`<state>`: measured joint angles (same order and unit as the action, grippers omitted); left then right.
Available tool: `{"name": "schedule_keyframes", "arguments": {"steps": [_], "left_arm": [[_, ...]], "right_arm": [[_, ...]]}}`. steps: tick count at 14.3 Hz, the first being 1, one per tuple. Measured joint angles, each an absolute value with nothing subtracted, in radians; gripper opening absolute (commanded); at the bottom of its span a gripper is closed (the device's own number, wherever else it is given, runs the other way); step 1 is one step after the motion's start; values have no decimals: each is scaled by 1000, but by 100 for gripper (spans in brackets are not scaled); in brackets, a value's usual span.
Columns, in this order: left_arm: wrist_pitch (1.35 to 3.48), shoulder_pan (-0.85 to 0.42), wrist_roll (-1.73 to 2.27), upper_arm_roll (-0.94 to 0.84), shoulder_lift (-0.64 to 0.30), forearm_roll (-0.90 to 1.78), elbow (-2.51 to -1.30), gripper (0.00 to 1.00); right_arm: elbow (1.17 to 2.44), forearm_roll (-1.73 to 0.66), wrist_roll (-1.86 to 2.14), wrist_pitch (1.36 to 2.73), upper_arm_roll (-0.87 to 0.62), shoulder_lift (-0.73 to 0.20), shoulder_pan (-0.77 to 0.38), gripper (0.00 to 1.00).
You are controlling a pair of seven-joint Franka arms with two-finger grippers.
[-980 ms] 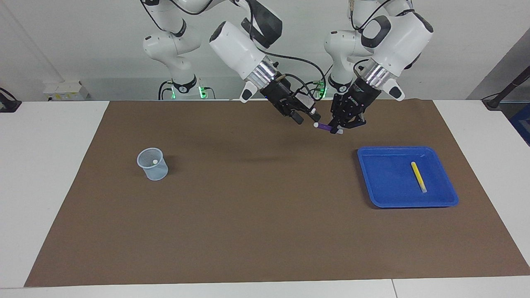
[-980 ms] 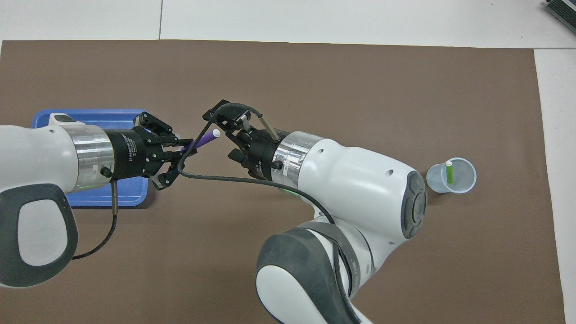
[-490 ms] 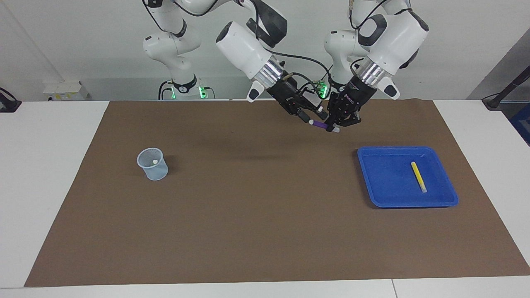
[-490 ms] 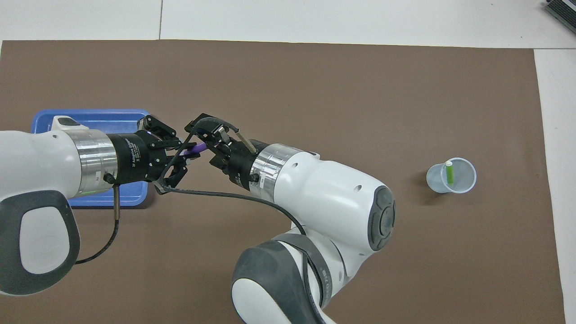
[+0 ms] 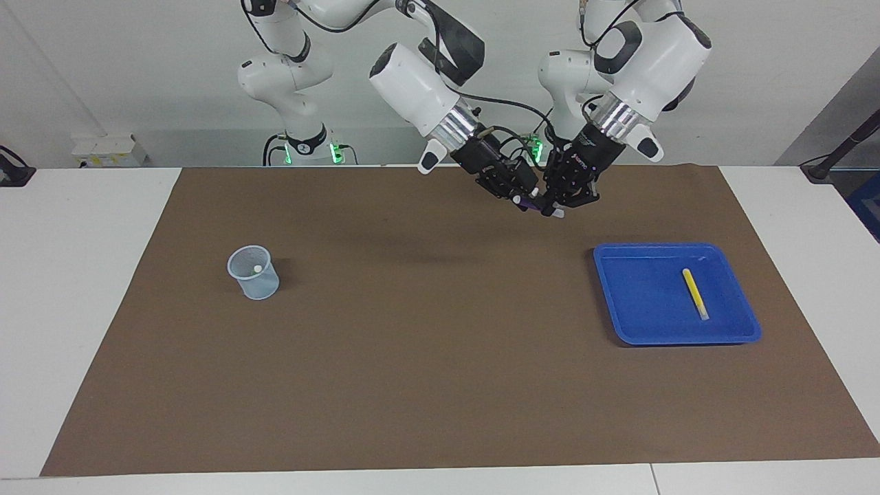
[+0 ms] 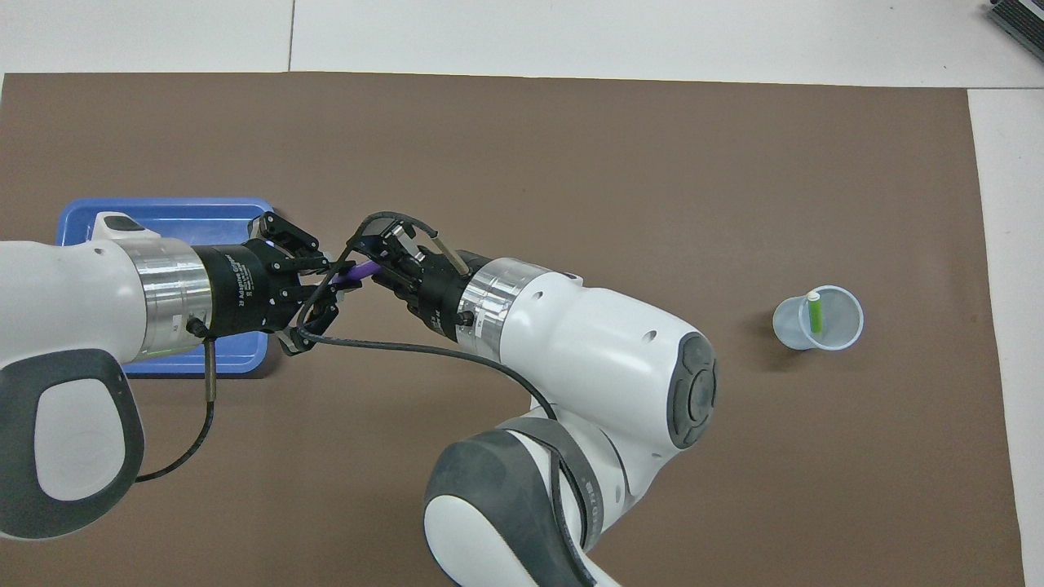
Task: Transfer and insert pens with both arms
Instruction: 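Grasp the purple pen with the right gripper and open the left gripper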
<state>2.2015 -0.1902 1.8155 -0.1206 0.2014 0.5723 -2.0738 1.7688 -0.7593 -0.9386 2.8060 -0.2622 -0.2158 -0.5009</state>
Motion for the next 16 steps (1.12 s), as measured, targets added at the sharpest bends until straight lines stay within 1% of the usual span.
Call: {"name": "schedule_keyframes", "arguments": {"steps": [2, 4, 15, 16], "left_arm": [[2202, -190, 1814, -120, 202, 572, -2076, 0], [2202, -190, 1808, -119, 202, 571, -2078, 0], [2202, -190, 1784, -118, 203, 569, -2081, 0], [2202, -190, 1780, -118, 203, 569, -2081, 12]], "right_arm": [[1773, -759, -938, 2806, -262, -217, -501, 24], [1778, -759, -934, 2806, -263, -217, -501, 0], [1786, -759, -911, 2806, -263, -217, -501, 0], [1786, -759, -911, 2806, -263, -216, -501, 0]]}}
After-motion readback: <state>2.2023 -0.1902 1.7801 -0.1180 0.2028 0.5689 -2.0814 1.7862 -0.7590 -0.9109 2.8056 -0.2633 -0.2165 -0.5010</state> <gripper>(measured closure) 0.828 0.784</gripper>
